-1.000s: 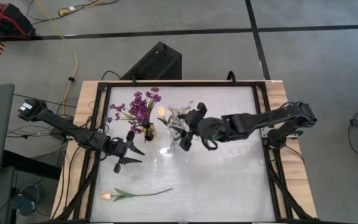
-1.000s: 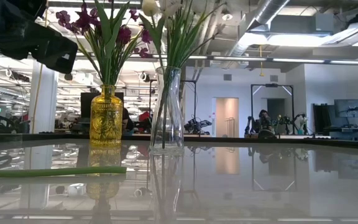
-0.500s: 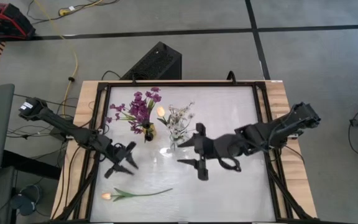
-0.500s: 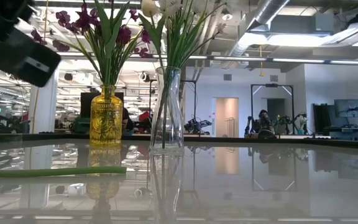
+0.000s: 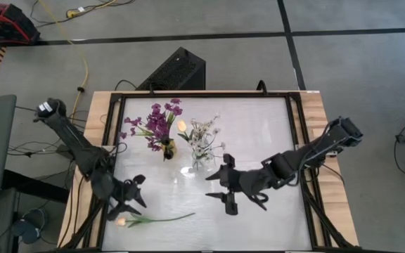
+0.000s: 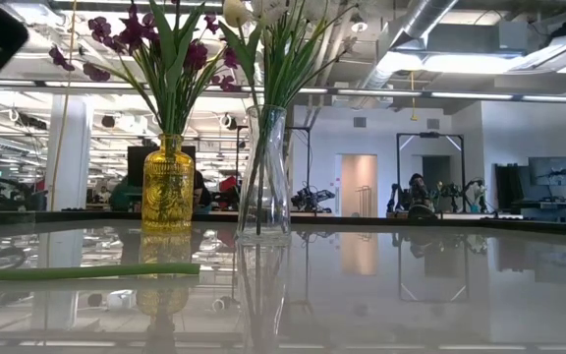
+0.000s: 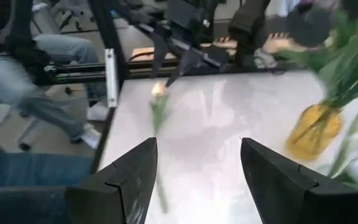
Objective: Sort flowers into vase by color
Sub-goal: Put the white tulip into the transparent vase
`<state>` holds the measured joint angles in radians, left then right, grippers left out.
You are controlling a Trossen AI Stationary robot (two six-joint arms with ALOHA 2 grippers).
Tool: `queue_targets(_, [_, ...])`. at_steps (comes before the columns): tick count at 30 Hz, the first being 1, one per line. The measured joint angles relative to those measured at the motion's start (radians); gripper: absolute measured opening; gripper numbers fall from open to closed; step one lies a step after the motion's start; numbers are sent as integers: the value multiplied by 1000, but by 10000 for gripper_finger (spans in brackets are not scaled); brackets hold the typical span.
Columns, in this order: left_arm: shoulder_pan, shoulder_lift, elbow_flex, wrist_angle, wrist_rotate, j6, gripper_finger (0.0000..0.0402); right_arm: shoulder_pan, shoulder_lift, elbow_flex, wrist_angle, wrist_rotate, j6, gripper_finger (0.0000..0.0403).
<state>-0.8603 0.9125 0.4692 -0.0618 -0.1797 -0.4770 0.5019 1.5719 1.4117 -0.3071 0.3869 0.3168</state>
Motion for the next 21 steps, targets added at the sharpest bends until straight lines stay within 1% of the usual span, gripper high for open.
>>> queue_targets(3, [-55, 111, 50, -1, -86, -36, 134, 38, 15, -2, -8, 4, 33, 258])
queue_targets(4, [-65, 156, 67, 0, -106, -46, 134, 45, 33, -2, 15, 4, 45, 258])
queue_targets(9, [-92, 384, 172, -13, -196, -97, 134, 94, 108, -2, 57, 7, 58, 258])
queue_targets(15, [-96, 606, 285, -78, -219, -185, 134, 138, 183, -2, 69, 13, 119, 258])
queue_targets(21, [-99, 746, 352, -101, -226, -258, 134, 148, 219, -2, 77, 10, 170, 258])
